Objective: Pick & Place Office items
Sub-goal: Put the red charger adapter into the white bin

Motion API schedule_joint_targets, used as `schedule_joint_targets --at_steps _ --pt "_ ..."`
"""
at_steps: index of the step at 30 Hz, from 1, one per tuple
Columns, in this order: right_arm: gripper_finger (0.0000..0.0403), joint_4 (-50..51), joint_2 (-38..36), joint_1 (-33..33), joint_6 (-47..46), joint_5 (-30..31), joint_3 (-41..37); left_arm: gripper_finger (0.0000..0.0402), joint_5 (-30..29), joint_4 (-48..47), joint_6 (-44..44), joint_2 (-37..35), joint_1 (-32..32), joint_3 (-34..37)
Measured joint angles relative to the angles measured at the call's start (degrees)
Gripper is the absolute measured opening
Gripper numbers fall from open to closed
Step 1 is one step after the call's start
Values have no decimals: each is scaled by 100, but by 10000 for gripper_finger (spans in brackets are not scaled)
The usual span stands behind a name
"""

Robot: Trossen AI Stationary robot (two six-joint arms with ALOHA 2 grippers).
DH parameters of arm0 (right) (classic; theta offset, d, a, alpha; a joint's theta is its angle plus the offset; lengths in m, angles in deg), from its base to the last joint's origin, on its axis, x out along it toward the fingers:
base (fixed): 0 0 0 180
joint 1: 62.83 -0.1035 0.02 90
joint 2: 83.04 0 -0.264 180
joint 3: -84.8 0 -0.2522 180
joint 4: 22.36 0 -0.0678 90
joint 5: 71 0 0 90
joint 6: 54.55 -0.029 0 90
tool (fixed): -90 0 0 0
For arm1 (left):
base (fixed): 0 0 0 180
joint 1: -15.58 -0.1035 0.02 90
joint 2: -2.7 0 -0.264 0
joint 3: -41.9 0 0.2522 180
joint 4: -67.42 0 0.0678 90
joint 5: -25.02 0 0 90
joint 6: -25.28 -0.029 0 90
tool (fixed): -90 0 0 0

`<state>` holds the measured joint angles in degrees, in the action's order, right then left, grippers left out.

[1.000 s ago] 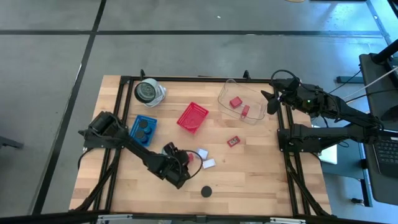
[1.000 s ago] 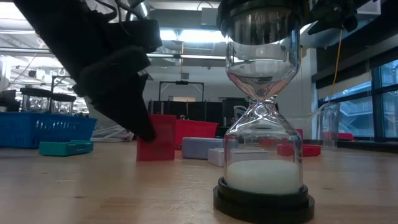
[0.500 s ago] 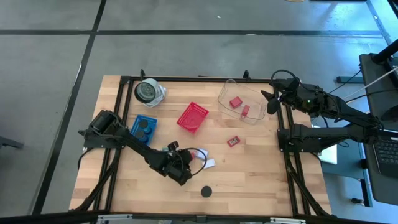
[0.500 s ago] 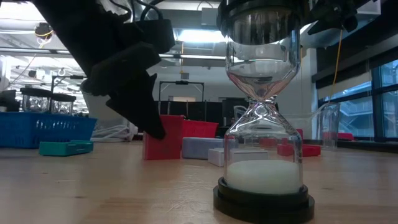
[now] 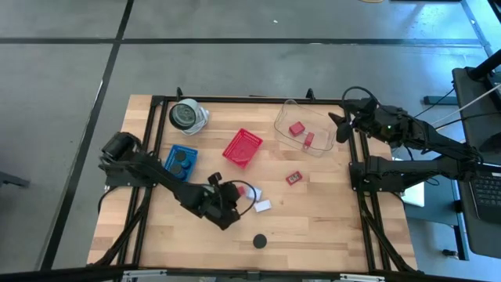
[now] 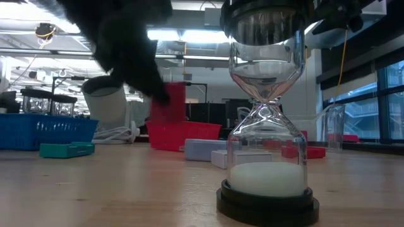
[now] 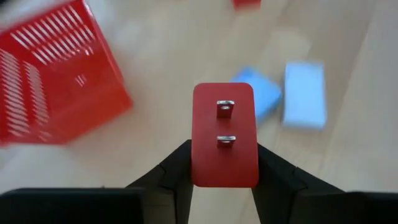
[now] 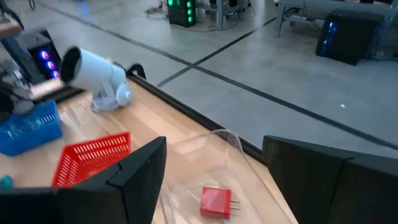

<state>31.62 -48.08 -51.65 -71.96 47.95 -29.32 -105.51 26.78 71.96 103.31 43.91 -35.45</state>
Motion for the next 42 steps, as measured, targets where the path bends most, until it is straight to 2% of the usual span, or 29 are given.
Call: schedule_joint_targets --at_steps 5,10,16,18,20,21,24,26,28,33,36,42 --pt "270 -292 19 -1 -296 73 0 125 -600 273 -126 -689 3 0" --pt "270 -530 85 2 -575 454 4 122 -964 1017 -1059 -1273 5 0" --pt "270 -585 237 7 -728 424 4 124 -856 2335 -2520 -1469 -61 0" --pt "270 -574 307 7 -737 143 4 124 -659 2664 -2855 -1468 -141 0" --pt "270 -577 427 7 -772 -483 4 124 -547 2935 -3022 -1429 -271 0" --pt "270 -591 515 7 -757 -1016 4 124 -524 2984 -3092 -1415 -337 0" --pt "270 -731 838 -36 -94 -3308 2 124 -416 3067 -3182 -1411 -606 0" --pt "270 -1028 1152 -152 348 -4585 4 124 -224 3143 -3178 -1410 -826 0" --pt "270 -1243 1462 -389 659 -5173 2 124 98 3392 -3212 -1365 -1035 -1" --pt "270 -1341 2195 -835 1717 -5014 -5 123 926 3941 -3479 -1116 -1379 -2" --pt "270 -1636 2546 -1013 1989 -4930 -2 124 1211 4061 -3482 -1006 -1542 -2" --pt "270 -1854 2806 -1097 2581 -4036 -2 124 1536 4221 -3552 -849 -1671 -4"
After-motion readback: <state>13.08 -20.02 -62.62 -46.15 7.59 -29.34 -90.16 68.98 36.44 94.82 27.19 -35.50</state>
